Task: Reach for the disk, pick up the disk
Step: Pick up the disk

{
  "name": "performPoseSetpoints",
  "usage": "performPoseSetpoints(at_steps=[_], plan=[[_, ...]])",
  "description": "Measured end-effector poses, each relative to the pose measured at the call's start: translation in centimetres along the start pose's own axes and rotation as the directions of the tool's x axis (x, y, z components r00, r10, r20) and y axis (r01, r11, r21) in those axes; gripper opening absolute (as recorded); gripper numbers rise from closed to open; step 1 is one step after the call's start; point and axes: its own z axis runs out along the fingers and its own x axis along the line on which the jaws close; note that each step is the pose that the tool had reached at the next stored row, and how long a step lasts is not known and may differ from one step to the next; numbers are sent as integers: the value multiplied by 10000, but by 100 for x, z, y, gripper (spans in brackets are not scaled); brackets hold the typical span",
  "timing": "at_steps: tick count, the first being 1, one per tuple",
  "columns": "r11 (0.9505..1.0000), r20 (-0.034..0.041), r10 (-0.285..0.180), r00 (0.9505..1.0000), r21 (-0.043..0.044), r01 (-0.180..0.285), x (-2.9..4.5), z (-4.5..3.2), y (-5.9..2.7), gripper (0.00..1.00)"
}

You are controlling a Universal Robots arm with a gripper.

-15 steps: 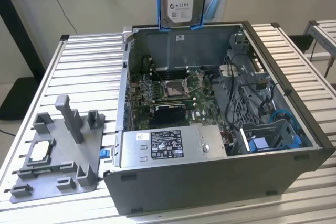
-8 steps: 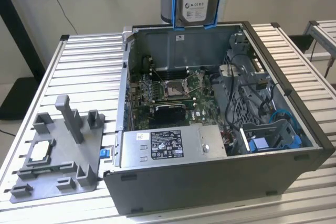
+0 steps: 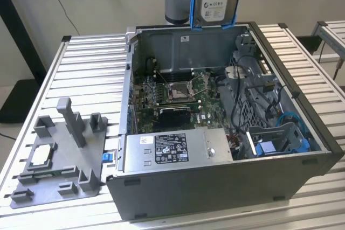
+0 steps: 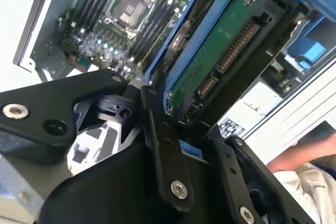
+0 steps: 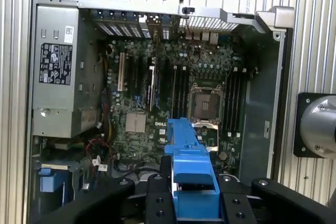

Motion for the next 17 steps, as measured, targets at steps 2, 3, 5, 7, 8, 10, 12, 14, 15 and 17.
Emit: performPoseSetpoints(at_steps=[2, 3, 5, 7, 8, 10, 12, 14, 15, 17], plan=[[10000, -1, 0, 10000, -2, 0, 3, -2, -77, 0], [10000, 0, -2, 10000, -4, 2, 5, -4, -117, 0], [10000, -1, -2, 10000, -7, 2, 9, -6, -195, 0], [10000, -1, -4, 10000, -11, 4, 13, -8, -274, 0], [10000, 0, -4, 10000, -12, 4, 15, -9, -315, 0], [10000, 0, -6, 10000, -16, 6, 18, -11, -394, 0], [10000, 0, -6, 10000, -18, 6, 21, -13, -467, 0], [10000, 1, -6, 10000, -20, 6, 24, -15, -539, 0], [10000, 0, -7, 10000, -21, 7, 26, -16, -574, 0], [10000, 2, -8, 10000, -21, 8, 29, -17, -636, 0]])
